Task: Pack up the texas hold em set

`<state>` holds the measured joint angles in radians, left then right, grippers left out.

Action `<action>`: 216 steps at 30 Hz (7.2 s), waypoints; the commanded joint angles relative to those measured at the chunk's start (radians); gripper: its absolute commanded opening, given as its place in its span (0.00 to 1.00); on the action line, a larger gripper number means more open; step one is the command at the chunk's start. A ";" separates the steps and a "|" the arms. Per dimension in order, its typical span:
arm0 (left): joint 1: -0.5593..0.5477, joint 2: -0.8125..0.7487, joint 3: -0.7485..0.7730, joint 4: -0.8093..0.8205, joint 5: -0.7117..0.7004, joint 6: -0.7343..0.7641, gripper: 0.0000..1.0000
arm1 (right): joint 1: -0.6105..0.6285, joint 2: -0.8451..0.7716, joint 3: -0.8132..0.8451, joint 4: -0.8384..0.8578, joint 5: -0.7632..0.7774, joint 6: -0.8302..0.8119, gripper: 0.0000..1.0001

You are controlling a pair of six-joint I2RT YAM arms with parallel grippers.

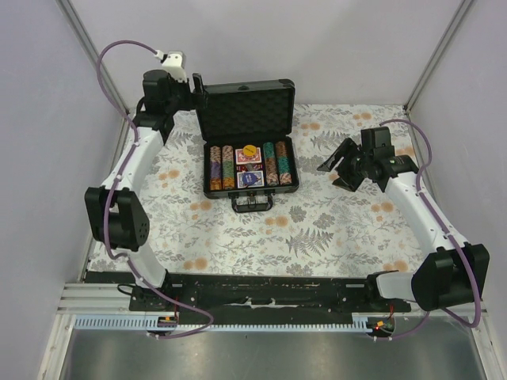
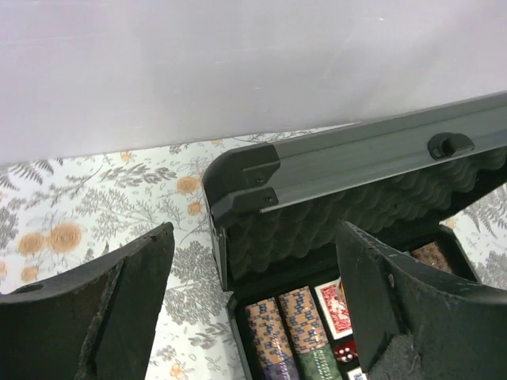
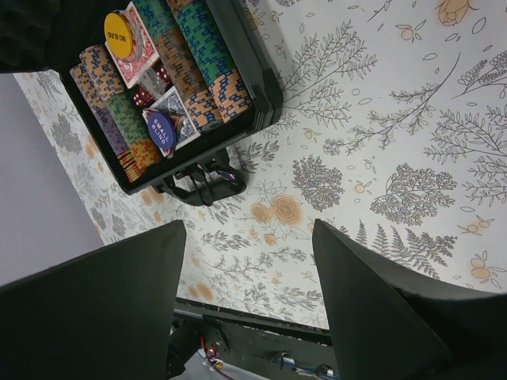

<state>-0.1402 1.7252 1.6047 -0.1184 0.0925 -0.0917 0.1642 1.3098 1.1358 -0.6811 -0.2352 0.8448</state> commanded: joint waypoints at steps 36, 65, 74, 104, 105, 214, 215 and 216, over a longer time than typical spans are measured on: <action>-0.019 0.202 0.197 -0.293 0.310 0.472 0.54 | 0.000 0.014 -0.030 0.034 -0.050 -0.032 0.74; -0.374 -0.368 -0.758 0.088 -0.448 -0.121 0.52 | 0.000 -0.135 -0.232 0.054 -0.093 -0.016 0.73; -0.377 -0.561 -0.885 -0.046 -0.517 -0.358 0.55 | 0.014 -0.142 -0.271 0.075 -0.110 -0.038 0.73; -0.371 -0.394 -0.902 0.236 -0.256 -0.384 0.36 | 0.592 0.351 -0.283 0.934 0.229 0.151 0.63; -0.371 -0.403 -0.926 0.250 -0.275 -0.390 0.36 | 0.592 0.368 -0.281 0.942 0.253 0.158 0.63; -0.361 -0.323 -0.841 0.204 -0.241 -0.353 0.51 | 0.633 0.559 -0.015 0.704 0.396 -0.142 0.12; -0.360 -0.328 -0.848 0.204 -0.243 -0.355 0.51 | 0.632 0.566 -0.010 0.703 0.396 -0.145 0.12; -0.360 -0.329 -0.851 0.203 -0.244 -0.356 0.51 | 0.632 0.574 -0.008 0.704 0.401 -0.147 0.13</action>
<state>-0.5053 1.4136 0.7933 0.1093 -0.1478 -0.4301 0.7902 1.8507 1.0821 -0.0177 0.1310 0.7200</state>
